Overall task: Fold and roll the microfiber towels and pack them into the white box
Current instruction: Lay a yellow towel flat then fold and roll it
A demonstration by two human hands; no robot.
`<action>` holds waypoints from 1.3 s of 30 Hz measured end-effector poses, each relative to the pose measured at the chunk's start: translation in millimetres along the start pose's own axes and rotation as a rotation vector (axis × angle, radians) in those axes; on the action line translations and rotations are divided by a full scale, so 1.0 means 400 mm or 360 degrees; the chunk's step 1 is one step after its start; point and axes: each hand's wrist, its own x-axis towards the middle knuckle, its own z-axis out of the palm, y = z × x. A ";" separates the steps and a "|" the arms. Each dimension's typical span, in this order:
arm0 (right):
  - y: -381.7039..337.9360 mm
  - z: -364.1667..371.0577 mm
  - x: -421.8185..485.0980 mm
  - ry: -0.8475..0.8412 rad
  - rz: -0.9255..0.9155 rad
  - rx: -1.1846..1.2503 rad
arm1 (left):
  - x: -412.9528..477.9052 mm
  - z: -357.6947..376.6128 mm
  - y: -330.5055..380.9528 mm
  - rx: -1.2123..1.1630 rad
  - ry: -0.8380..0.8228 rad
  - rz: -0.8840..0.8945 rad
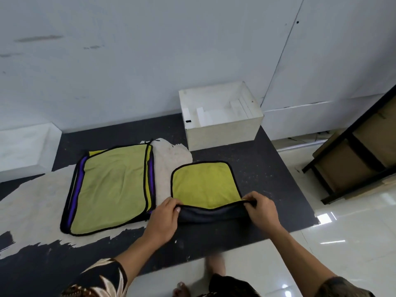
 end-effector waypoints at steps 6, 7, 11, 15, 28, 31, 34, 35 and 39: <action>-0.037 -0.038 0.153 -0.0066 0.0257 0.0314 | 0.103 -0.029 0.000 -0.0235 0.0067 -0.0294; -0.038 -0.037 0.175 -0.0100 0.0283 0.0310 | 0.113 -0.025 -0.006 -0.0268 0.0050 -0.0348; -0.043 -0.017 0.237 -0.0139 0.0381 0.0462 | 0.141 -0.011 -0.028 -0.0394 0.0066 -0.0538; -0.060 0.002 0.281 -0.0149 0.0430 0.0558 | 0.173 -0.001 -0.029 -0.0459 0.0127 -0.0658; -0.101 0.012 0.360 -0.0148 0.0414 0.0223 | 0.300 -0.006 -0.018 -0.0265 0.0016 -0.1001; -0.117 -0.003 0.375 -0.0032 0.0361 0.0266 | 0.312 -0.009 -0.010 -0.0296 0.0172 -0.1025; -0.106 0.000 0.387 -0.0132 0.0418 0.0199 | 0.318 0.000 -0.026 -0.0266 0.0054 -0.1123; -0.097 0.004 0.389 -0.0169 0.0441 0.0178 | 0.320 0.004 -0.030 -0.0248 0.0014 -0.1146; -0.090 0.011 0.391 -0.0107 0.0386 0.0221 | 0.324 0.016 -0.025 -0.0139 0.0055 -0.1124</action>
